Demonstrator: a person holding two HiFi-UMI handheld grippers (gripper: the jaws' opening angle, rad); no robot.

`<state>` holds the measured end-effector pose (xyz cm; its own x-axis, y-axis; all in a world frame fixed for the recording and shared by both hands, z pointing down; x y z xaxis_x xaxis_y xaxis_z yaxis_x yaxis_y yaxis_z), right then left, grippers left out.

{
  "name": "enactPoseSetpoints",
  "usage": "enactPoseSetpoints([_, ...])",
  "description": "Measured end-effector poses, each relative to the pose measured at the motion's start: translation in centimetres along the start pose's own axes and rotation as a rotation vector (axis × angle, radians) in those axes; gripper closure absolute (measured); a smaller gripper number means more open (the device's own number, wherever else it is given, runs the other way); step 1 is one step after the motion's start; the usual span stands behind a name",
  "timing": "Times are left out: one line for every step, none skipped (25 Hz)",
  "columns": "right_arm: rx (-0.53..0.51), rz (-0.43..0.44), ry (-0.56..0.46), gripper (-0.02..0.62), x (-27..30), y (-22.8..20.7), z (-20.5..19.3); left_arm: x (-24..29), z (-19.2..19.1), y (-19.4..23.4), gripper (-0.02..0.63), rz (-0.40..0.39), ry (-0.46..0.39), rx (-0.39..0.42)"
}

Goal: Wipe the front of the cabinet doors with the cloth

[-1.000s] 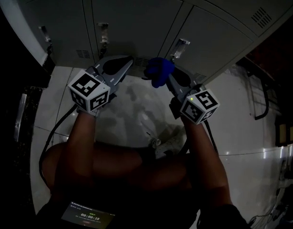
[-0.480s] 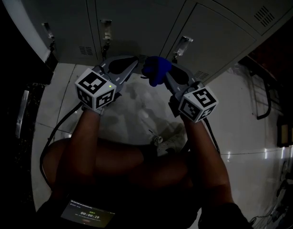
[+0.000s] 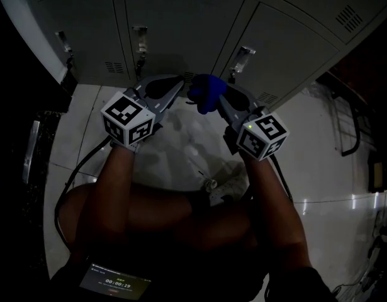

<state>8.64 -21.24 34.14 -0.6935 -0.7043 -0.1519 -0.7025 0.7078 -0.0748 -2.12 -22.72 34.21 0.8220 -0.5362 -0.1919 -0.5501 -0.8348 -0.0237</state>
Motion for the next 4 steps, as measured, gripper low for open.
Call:
enactPoseSetpoints([0.004, 0.0, 0.0, 0.534, 0.0, 0.02, -0.01, 0.02, 0.01, -0.02, 0.603, -0.001, 0.0, 0.0])
enactPoseSetpoints([0.01, -0.001, 0.0, 0.534, -0.01, 0.02, -0.01, 0.03, 0.01, -0.03, 0.603, 0.0, 0.0, 0.0])
enactPoseSetpoints([0.017, -0.002, 0.0, 0.534, -0.02, 0.02, 0.01, 0.03, 0.01, -0.03, 0.603, 0.001, -0.001, 0.0])
enactPoseSetpoints([0.025, -0.004, -0.001, 0.534, -0.03, 0.02, 0.03, 0.04, 0.01, -0.02, 0.603, 0.002, -0.001, -0.001])
Point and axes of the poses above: the fingertips, and each gripper's own axes: x forward along the fingers, y to its left, z out of its top, the point moved 2 cm from there along -x, backward along the fingers, and after that the axes turned 11 degrees about -y, right-handed, at the moved point
